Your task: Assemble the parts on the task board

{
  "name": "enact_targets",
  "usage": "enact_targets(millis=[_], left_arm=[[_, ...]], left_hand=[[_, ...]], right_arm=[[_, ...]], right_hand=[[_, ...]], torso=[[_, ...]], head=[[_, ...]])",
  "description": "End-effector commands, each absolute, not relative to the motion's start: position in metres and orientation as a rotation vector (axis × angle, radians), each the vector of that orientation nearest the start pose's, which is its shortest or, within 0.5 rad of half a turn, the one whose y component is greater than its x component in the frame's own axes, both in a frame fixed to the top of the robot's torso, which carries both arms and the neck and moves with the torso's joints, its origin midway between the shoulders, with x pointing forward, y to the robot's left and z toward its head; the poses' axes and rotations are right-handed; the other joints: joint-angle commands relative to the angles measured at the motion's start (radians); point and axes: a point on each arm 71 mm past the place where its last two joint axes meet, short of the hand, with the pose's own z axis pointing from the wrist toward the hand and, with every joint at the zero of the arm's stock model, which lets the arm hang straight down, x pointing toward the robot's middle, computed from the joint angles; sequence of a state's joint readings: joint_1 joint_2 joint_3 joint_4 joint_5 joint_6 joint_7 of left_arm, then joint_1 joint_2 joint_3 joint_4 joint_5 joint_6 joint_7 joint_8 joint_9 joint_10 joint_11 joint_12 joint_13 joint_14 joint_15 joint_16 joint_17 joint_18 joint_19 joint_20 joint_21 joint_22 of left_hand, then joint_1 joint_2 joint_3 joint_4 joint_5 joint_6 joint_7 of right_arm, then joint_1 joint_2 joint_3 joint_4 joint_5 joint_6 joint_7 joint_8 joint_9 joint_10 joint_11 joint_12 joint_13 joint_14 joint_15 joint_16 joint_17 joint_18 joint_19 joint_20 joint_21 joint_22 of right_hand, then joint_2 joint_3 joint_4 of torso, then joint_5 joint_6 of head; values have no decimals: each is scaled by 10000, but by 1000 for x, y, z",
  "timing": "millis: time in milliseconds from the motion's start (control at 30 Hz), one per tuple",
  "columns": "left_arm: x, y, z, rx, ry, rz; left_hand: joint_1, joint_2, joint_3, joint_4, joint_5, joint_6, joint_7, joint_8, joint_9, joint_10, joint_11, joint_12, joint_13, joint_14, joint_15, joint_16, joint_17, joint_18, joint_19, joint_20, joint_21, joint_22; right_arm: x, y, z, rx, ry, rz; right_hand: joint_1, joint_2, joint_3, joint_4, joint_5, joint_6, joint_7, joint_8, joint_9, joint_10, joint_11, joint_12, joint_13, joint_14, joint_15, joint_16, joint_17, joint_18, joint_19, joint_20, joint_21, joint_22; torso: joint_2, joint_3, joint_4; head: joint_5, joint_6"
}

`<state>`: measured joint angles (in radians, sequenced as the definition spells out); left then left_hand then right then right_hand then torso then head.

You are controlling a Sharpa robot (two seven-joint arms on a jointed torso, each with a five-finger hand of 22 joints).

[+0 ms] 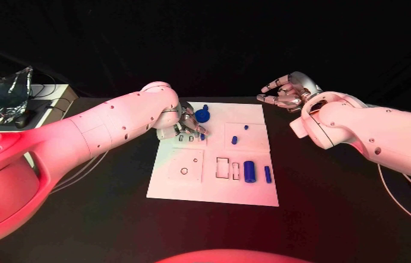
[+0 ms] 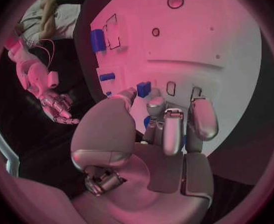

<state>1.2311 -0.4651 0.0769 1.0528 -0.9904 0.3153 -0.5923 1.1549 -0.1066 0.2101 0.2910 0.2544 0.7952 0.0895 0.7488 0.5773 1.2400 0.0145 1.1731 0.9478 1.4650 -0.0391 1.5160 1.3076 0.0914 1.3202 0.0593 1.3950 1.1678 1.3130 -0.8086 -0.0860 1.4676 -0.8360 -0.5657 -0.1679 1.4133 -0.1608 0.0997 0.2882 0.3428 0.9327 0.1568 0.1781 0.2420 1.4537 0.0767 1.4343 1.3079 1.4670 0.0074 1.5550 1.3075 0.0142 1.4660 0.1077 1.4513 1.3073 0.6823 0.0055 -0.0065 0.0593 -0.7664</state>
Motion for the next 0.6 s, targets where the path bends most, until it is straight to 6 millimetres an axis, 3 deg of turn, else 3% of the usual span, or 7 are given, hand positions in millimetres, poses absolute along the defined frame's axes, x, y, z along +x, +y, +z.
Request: enact_targets(millis=[33,600], left_arm=[[556,151,-211,-2891,24349,-4157],[556,150,-213,-2841,24499,-4281]], left_hand=[[115,0,74,4,53,-40,-25,-54,9,-64,-7,-60,-8,726,-59,58,1557,-69,-4,35,55,4],[333,24,281,-2,24,-24,-32,-109,102,-94,-14,-97,-53,732,-62,73,1587,-71,-18,38,69,27]], right_arm=[[517,-220,-150,5517,15766,7661],[517,-219,-150,5509,15805,7651]], right_hand=[[-111,11,67,14,66,-78,19,37,9,-42,-26,-53,1306,851,-81,-61,1828,161,519,-65,-47,1792],[-128,21,82,12,74,-90,19,60,23,-35,-27,-46,1312,851,-80,-62,1827,161,519,-65,-49,1792]], torso=[[12,0,2],[10,-4,17]], head=[[8,-9],[5,-44]])
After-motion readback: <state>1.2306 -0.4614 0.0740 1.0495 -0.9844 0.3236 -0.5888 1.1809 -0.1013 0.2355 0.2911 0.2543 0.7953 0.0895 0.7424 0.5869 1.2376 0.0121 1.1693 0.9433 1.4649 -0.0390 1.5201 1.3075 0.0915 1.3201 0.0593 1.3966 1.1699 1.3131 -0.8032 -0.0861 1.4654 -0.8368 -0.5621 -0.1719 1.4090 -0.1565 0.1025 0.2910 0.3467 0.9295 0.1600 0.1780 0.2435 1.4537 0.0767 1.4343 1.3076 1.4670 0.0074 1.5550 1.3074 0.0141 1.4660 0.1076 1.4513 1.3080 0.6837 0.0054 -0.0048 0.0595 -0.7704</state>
